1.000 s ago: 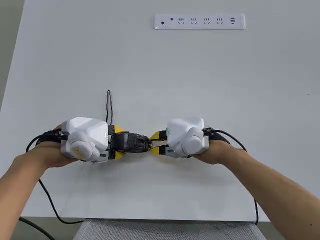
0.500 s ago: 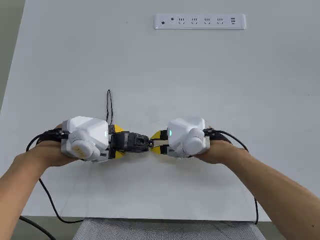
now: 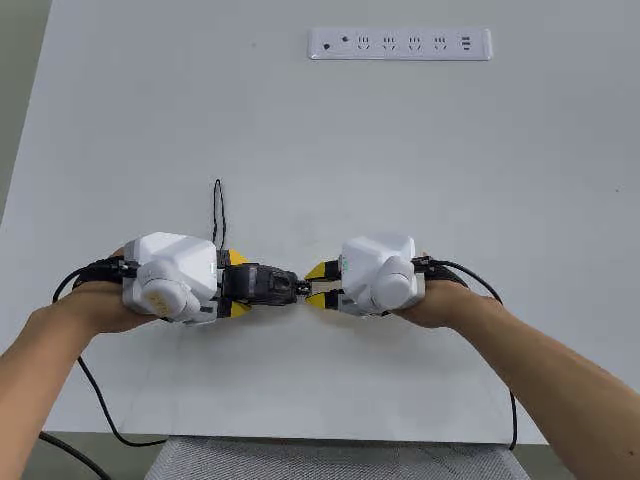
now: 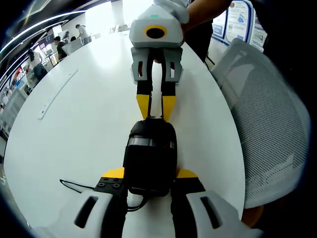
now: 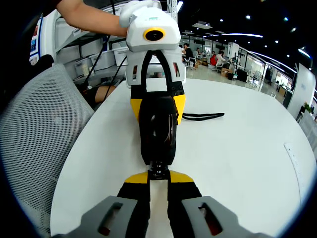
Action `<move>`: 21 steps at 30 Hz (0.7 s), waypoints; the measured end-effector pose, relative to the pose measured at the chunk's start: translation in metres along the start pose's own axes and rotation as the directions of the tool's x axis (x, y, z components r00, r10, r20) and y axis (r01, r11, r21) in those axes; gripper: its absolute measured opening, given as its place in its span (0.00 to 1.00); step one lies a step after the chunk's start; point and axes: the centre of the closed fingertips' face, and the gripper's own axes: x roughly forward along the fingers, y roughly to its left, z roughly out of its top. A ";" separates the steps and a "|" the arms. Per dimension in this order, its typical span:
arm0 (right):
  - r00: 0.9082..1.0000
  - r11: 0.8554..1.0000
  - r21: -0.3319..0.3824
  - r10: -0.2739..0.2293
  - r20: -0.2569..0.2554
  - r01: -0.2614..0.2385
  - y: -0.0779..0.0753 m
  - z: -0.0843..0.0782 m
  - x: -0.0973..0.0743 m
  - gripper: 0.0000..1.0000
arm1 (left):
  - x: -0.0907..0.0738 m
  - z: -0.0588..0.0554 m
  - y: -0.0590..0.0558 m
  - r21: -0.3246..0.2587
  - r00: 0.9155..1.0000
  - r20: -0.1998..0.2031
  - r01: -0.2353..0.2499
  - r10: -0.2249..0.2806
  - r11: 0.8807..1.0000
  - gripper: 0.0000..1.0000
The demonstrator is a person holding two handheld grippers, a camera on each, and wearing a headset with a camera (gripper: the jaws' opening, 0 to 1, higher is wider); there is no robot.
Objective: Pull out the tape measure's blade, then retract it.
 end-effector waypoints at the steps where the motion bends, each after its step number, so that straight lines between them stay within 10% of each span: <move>1: 1.000 1.000 -0.001 -0.001 -0.002 0.001 0.000 0.000 0.000 0.10 | 0.000 0.000 0.000 -0.001 1.000 0.001 0.000 0.000 1.000 0.29; 21: 1.000 1.000 -0.011 -0.003 -0.008 0.003 0.000 -0.004 -0.004 0.10 | 0.000 0.001 0.000 -0.005 1.000 0.002 -0.007 0.007 1.000 0.29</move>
